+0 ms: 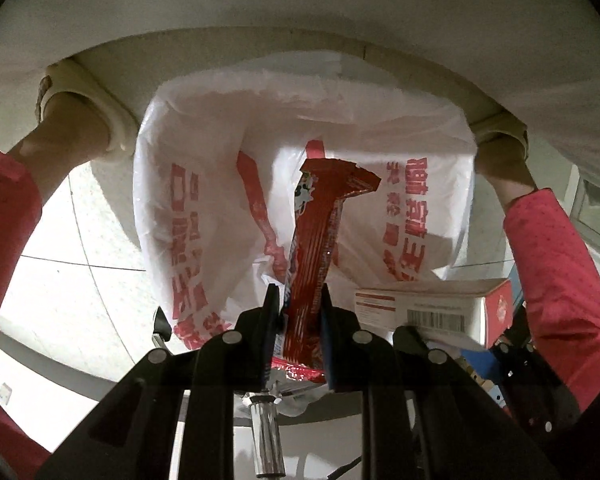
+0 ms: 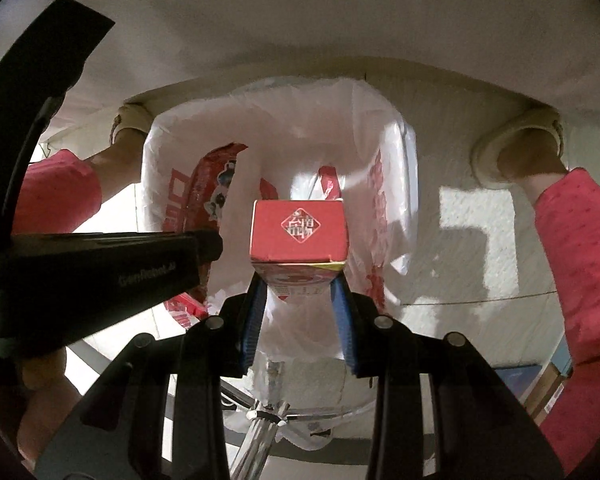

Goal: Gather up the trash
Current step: 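Open both tools over the white plastic bag to drop the items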

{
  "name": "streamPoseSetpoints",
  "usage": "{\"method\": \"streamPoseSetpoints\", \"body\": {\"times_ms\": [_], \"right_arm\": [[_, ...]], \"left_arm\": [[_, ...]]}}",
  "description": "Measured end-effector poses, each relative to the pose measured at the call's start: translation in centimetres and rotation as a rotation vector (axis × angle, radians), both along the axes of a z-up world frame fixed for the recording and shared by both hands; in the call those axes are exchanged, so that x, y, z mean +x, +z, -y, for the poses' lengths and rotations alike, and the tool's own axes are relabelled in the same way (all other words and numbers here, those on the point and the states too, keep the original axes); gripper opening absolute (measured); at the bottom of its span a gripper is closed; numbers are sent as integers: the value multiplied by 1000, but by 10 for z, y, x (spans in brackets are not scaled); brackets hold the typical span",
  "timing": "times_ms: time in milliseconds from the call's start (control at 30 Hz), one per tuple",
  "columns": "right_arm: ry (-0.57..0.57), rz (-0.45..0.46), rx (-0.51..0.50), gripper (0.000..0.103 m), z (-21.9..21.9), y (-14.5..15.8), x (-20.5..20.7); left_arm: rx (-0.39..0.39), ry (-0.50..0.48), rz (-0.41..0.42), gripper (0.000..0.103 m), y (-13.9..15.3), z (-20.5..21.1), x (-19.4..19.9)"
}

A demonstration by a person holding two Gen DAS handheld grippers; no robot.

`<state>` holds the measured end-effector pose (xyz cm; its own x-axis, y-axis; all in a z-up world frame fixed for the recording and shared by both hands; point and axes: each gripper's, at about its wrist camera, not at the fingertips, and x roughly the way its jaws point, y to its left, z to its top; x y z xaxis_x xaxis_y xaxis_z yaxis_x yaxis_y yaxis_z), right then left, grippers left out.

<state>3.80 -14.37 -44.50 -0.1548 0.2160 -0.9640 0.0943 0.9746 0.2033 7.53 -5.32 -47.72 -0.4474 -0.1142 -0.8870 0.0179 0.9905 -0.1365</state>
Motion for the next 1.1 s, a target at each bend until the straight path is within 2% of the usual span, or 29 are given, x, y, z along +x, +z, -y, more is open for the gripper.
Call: {"method": "streamPoseSetpoints", "body": {"times_ms": [233,333,400,467,500,767,933,967,1033,1100], "right_arm": [[21,-33,15,33,-11,-9,-1],[22,-36,21,33,-12,-10,-1],[23,-35,26,51,-11,-10,1],[21,-27,14,57,-10,-9,1],[19,-26,16,57,-9,-8,0],[20,-14,7,58,-11,-3,0],[51,39,8,61,-11,23,-4],[59,70,2,65,-9,36,-6],[65,117,-2,67,-5,55,-9],[89,203,-40,68,4,87,-13]], "left_arm": [[13,19,-37,20,-13,-3,-2],[19,29,-58,26,-19,-5,-2],[33,29,-63,44,-20,-9,-4],[33,42,-58,52,-18,-9,-4],[35,44,-55,58,-18,-9,-4],[69,40,-15,71,-6,-15,-4],[90,-3,62,77,29,-20,-8],[88,-8,77,77,36,-22,-9],[77,-5,127,77,59,-27,-10],[56,-22,223,77,93,-32,-13]]}}
